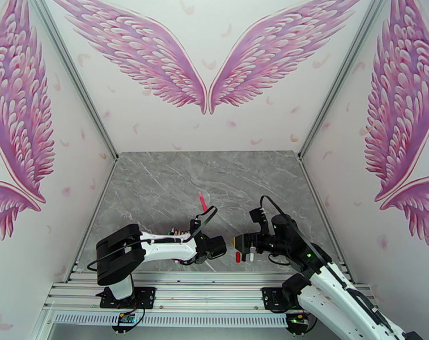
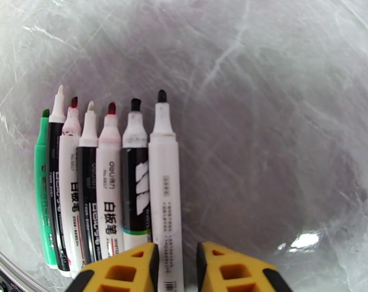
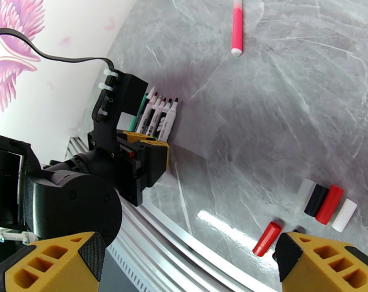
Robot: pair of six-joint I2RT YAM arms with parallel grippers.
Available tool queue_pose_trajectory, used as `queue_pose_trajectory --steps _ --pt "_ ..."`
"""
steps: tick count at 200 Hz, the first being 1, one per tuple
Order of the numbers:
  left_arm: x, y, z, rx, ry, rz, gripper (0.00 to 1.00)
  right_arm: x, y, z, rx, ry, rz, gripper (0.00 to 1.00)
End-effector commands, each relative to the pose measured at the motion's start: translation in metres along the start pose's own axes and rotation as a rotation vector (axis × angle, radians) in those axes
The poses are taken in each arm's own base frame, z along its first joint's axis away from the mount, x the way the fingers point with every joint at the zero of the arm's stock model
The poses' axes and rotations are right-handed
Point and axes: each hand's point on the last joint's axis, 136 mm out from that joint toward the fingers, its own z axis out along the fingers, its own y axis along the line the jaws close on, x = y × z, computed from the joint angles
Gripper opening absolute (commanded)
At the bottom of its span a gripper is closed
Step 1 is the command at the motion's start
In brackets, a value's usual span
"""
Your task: Open the pen caps
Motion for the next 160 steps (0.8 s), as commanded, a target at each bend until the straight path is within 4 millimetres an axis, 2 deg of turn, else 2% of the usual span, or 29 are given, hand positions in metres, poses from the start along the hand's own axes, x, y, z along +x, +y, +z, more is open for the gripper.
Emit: queue_pose_trajectory --steps 1,25,48,76,117,160 --pt "-0.009 -0.001 -0.005 -0.008 -0.020 -0.008 0.29 -0.004 0.002 -0.002 0.011 -0.008 -0.021 0.99" --pt "-0.017 -0.007 -0.013 0.049 -0.035 -0.008 0.28 -0.004 0.003 -0.003 0.007 -0.010 -0.024 0.99" --pt "-0.030 -0.023 -0.024 0.161 -0.036 -0.019 0.29 -0.005 0.004 -0.003 0.004 -0.010 -0.027 0.99" --pt "-0.052 -0.032 -0.036 0.264 -0.042 -0.061 0.36 -0.006 0.005 -0.004 0.005 -0.014 -0.029 0.99" --pt "-0.093 -0.027 -0.036 0.325 -0.050 -0.148 0.36 -0.008 0.006 -0.005 0.008 -0.017 -0.029 0.99" --pt "-0.135 -0.020 -0.020 0.340 -0.044 -0.209 0.40 -0.008 0.005 -0.006 0.013 -0.018 -0.030 0.99"
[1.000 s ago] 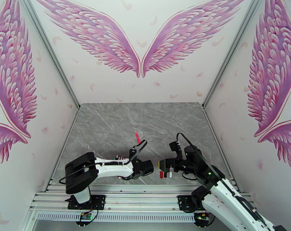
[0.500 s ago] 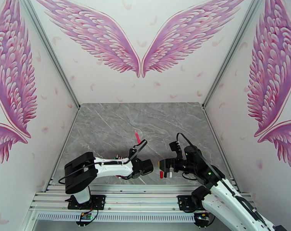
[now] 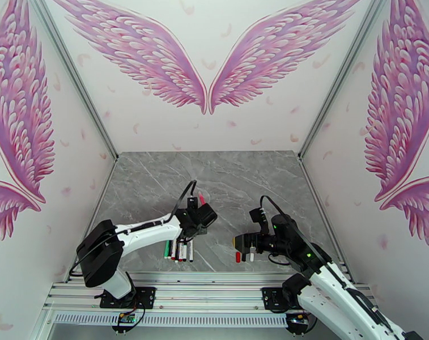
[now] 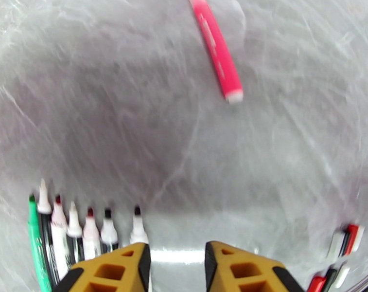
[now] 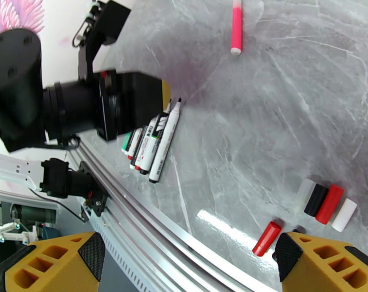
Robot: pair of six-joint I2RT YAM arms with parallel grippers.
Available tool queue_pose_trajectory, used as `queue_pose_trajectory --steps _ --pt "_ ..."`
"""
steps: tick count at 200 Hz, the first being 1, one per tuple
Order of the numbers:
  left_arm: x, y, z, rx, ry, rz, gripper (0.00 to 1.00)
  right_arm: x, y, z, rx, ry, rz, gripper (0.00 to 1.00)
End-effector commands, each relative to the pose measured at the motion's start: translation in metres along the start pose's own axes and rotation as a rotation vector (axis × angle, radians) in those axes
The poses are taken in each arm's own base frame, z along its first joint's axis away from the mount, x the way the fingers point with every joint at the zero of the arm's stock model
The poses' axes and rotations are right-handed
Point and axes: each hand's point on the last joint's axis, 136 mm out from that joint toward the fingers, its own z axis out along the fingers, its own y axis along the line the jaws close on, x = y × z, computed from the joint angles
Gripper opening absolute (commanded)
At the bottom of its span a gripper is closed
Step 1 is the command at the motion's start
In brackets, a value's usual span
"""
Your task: Open the pen caps
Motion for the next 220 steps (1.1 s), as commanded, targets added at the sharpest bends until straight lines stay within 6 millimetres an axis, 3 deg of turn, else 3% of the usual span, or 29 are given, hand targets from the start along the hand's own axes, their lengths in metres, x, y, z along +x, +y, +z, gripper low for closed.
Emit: queue_pose_trajectory --steps 1,38,61,65,95,133,220 --pt "-0.027 -0.016 0.000 0.069 -0.014 -0.012 0.40 -0.008 0.005 -0.006 0.012 -0.021 -0.031 0.99" --pt "-0.051 -0.024 0.017 0.087 -0.004 -0.026 0.47 -0.008 0.004 -0.006 0.018 -0.026 -0.028 0.99" --pt "-0.055 -0.026 0.037 0.085 0.029 -0.031 0.49 -0.007 0.004 -0.006 0.018 -0.025 -0.028 0.99" --pt "-0.064 -0.034 0.035 0.105 0.016 -0.039 0.49 -0.007 0.003 -0.006 0.019 -0.022 -0.027 0.99" --pt "-0.077 -0.044 0.052 0.097 0.021 -0.039 0.50 -0.006 0.003 -0.006 0.019 -0.021 -0.025 0.99" --pt "-0.084 -0.044 0.079 0.058 0.020 -0.035 0.48 -0.006 0.002 -0.005 0.022 -0.023 -0.022 0.99" --pt "-0.096 -0.053 0.113 0.073 0.013 -0.085 0.42 -0.004 -0.004 0.002 0.028 -0.016 0.000 0.99"
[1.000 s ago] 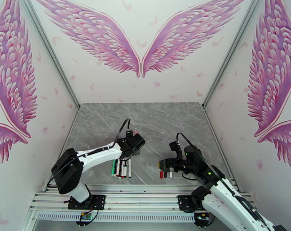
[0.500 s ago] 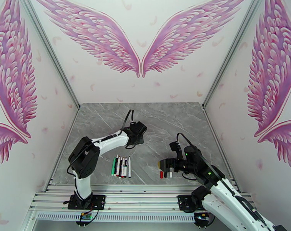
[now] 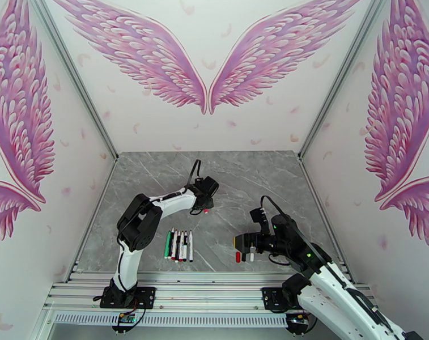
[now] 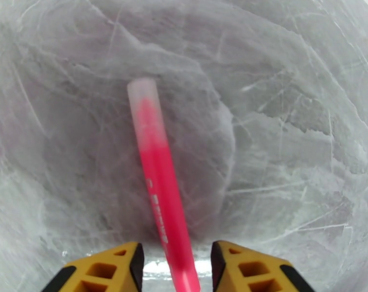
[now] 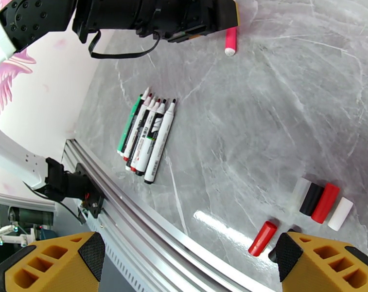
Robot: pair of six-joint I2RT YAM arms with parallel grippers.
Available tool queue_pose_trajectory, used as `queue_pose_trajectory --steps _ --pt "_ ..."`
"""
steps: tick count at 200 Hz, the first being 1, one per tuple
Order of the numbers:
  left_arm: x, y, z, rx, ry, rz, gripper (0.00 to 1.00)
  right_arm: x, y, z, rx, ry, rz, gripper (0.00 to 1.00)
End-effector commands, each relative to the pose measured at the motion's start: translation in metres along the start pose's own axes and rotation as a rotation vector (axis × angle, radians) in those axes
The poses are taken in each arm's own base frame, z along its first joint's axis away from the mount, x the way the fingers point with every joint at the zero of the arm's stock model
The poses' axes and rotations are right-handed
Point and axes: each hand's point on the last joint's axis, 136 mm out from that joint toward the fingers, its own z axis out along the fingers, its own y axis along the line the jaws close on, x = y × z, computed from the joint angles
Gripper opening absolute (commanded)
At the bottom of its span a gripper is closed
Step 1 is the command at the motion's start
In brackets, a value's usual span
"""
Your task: Open the pen caps
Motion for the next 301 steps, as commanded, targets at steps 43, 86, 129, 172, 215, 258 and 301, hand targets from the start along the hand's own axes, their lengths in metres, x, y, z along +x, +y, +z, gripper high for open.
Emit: queue_pose_trajectory --steps 43,86,129,172,215,258,301 --pt "-0.010 -0.009 0.017 0.019 0.002 -0.042 0.38 -0.006 -0.001 0.006 -0.005 -0.027 0.018 0.99" --pt "-0.005 0.000 0.025 -0.020 0.019 -0.042 0.36 -0.004 -0.004 0.007 0.005 -0.025 0.018 0.99" --pt "-0.002 0.009 0.027 -0.070 0.023 -0.025 0.30 -0.003 -0.005 0.007 0.009 -0.028 0.018 0.99" --pt "0.003 0.017 0.033 -0.118 0.041 0.003 0.25 -0.004 -0.006 0.005 0.022 -0.026 0.013 0.99" --pt "-0.002 0.019 0.012 -0.076 0.000 0.045 0.23 0.000 -0.007 0.001 0.029 -0.025 0.007 0.99" --pt "-0.007 0.005 -0.032 0.096 -0.083 0.106 0.23 -0.003 -0.004 0.003 0.014 -0.030 0.047 0.99" --pt "0.021 0.009 -0.065 0.264 -0.121 0.161 0.23 -0.009 -0.008 0.013 -0.009 -0.072 0.164 0.93"
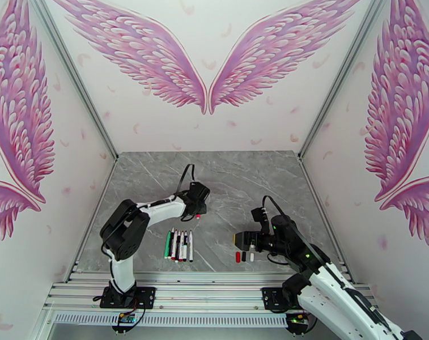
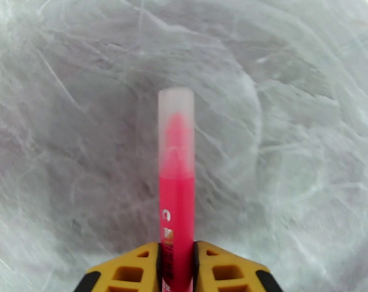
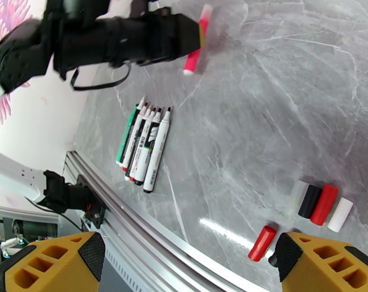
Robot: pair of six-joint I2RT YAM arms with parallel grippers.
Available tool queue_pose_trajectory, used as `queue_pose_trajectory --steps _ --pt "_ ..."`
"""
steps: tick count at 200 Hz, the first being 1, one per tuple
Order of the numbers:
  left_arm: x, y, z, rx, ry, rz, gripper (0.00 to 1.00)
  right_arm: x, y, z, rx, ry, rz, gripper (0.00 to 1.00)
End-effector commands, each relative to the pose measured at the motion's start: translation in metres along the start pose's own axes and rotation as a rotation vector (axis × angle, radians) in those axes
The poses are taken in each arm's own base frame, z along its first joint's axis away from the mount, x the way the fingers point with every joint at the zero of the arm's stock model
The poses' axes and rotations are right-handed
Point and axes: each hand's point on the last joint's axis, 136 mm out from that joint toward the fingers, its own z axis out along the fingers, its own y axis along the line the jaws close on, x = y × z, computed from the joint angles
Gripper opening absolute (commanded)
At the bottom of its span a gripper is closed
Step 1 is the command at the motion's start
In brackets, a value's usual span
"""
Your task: Open the pen caps
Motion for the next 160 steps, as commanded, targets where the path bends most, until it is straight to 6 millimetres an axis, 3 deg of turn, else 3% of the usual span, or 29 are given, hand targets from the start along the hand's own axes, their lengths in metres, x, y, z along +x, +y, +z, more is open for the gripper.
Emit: queue_pose_trajectory --steps 1,76,114,160 --pt "-0.005 -0.024 -0.030 0.170 -0.084 0.052 0.23 -0.004 -0.002 0.007 -0.013 -0.031 0.078 0.93" --pt "0.048 -0.065 -0.082 0.401 -0.127 0.168 0.23 -0.039 -0.005 0.016 -0.018 -0.188 0.212 0.71" --pt "0.078 -0.091 -0.101 0.495 -0.109 0.234 0.22 -0.054 0.005 0.014 -0.042 -0.230 0.184 0.68" --pt "0.104 -0.115 -0.122 0.626 -0.083 0.291 0.22 -0.054 0.013 0.015 -0.059 -0.205 0.155 0.67"
